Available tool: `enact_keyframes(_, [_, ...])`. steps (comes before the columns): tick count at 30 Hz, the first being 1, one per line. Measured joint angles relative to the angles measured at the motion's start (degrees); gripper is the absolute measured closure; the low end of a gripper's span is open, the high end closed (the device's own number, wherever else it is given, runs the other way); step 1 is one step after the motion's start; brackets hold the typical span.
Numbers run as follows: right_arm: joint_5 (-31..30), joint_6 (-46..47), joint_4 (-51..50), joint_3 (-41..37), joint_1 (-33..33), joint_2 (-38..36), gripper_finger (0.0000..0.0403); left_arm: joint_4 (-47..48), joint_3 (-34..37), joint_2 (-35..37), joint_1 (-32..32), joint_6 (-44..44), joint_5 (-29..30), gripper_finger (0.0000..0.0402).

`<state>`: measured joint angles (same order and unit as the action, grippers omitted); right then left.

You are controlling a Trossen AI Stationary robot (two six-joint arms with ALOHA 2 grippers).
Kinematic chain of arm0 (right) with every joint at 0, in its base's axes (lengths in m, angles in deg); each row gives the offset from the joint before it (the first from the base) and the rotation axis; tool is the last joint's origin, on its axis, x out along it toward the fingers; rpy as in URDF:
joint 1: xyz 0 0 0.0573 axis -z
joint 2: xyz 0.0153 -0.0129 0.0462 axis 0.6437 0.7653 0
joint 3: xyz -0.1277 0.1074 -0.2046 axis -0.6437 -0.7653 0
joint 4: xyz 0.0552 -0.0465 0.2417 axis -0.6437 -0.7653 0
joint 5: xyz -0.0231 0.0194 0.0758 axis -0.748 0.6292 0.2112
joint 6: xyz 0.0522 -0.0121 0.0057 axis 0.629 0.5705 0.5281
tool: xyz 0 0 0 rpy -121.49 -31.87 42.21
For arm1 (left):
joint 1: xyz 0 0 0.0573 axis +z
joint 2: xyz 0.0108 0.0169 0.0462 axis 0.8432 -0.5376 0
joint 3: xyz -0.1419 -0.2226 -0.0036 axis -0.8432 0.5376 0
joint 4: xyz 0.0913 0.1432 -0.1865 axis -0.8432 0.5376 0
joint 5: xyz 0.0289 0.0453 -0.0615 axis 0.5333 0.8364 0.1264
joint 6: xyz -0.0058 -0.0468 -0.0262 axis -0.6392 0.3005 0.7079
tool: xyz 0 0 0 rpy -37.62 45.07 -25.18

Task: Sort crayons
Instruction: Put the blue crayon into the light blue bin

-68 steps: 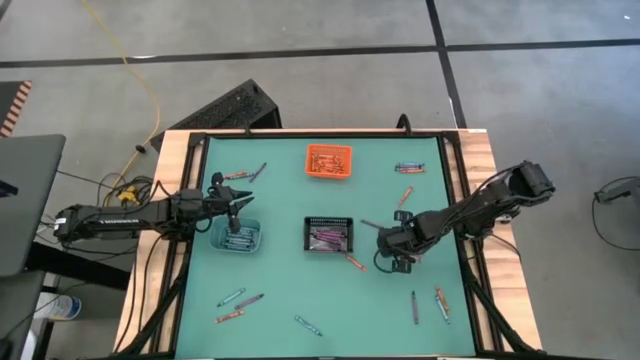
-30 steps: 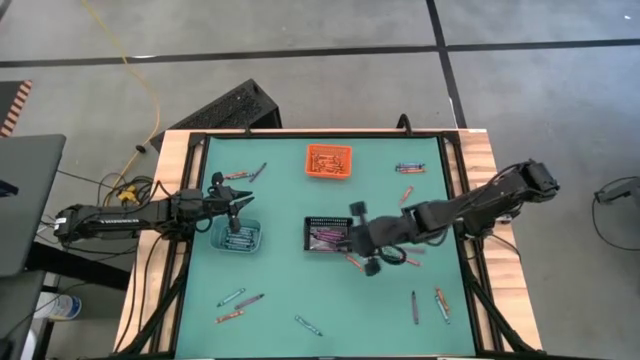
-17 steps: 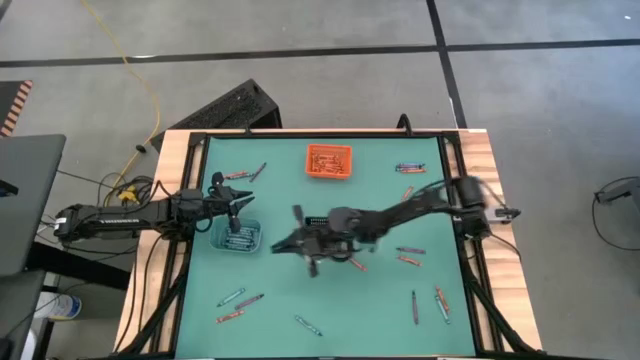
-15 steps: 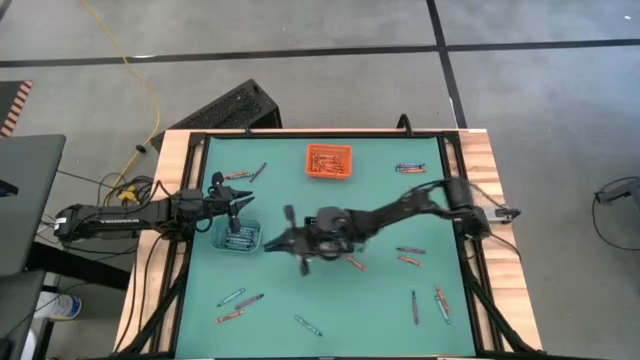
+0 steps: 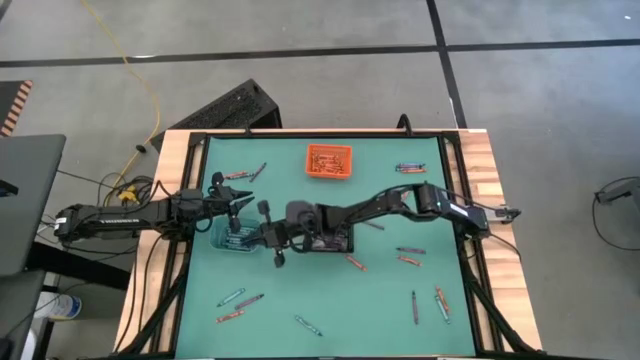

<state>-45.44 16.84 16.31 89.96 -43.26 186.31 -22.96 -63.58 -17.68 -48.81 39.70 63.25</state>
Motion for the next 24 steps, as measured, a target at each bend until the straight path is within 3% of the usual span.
enact_keyframes(14, [0.39, 10.8, -2.21, 0.09, 1.1, 0.0, 0.039, 0.0, 0.0, 0.02, 0.0, 0.0, 0.02, 0.0341])
enact_keyframes(24, [0.39, 9.69, -2.36, 0.09, 1.14, 0.0, 0.0362, -0.01, 0.0, 0.02, -0.02, 0.0, 0.01, 0.0341])
